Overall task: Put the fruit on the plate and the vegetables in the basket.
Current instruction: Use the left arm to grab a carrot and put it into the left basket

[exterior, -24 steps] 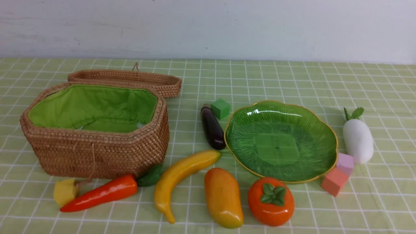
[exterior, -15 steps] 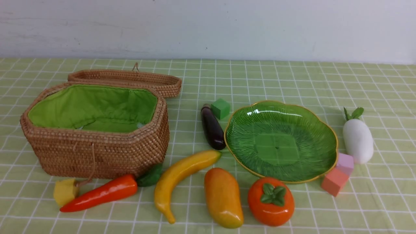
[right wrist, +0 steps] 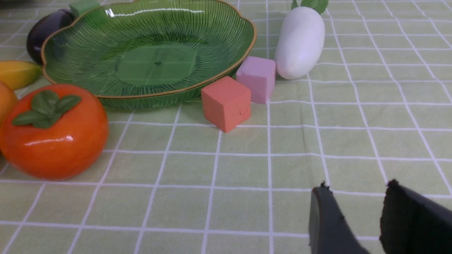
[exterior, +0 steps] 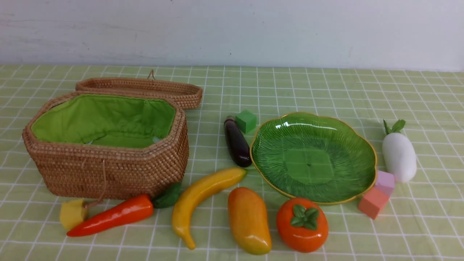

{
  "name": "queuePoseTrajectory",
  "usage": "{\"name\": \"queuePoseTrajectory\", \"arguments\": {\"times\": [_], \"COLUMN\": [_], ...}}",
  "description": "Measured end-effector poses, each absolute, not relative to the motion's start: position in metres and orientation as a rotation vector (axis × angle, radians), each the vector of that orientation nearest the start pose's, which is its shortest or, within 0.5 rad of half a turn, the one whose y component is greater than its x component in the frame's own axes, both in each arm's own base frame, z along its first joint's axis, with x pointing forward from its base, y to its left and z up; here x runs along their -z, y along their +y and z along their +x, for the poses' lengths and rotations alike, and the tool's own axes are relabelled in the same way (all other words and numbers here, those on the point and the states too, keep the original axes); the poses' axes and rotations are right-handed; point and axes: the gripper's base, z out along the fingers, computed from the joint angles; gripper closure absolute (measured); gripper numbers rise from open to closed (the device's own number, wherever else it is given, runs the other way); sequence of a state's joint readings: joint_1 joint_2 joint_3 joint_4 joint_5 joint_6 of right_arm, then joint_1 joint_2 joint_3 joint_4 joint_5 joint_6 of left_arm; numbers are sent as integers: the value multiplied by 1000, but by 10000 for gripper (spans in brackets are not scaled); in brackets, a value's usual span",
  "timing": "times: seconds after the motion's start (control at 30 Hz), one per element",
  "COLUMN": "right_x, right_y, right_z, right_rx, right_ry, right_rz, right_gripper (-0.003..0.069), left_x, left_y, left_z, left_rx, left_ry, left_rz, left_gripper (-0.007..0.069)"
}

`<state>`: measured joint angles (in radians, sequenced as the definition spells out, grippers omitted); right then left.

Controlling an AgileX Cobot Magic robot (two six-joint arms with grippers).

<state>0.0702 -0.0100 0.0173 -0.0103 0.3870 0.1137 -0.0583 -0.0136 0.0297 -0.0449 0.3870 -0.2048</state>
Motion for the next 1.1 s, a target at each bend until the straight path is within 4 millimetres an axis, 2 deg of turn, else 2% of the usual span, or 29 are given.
{"name": "queuePoseTrajectory", "arguments": {"times": [0.2, 0.4, 0.6, 0.77, 0.83, 0.97, 1.0, 1.1], "right_x": [-173, -173, -173, -173, -173, -175, -176, -185], "right_y": [3, 3, 3, 3, 3, 4, 5, 7], "right_z": [52, 52, 52, 52, 52, 53, 54, 55], "right_rx": [-116, -116, -116, -116, -116, -133, -196, -364], "right_ry": [1879, 1879, 1879, 1879, 1879, 1857, 1822, 1718], "right_rz": [35, 35, 35, 35, 35, 48, 101, 247], "right_gripper": [418, 418, 418, 418, 418, 418, 418, 418], "left_x": [-172, -184, -202, -209, -209, -233, -246, -273], "left_y": [-5, -8, -5, 3, 3, -3, -6, -13], "left_z": [53, 55, 56, 56, 56, 51, 47, 39], "left_rx": [233, 414, 774, 896, 892, 836, 802, 724], "left_ry": [1857, 1714, 1444, 1283, 1272, 1321, 1341, 1391], "left_rz": [-169, -290, -627, -801, -804, -639, -546, -366], "left_gripper": [386, 386, 386, 386, 386, 447, 509, 627]}}
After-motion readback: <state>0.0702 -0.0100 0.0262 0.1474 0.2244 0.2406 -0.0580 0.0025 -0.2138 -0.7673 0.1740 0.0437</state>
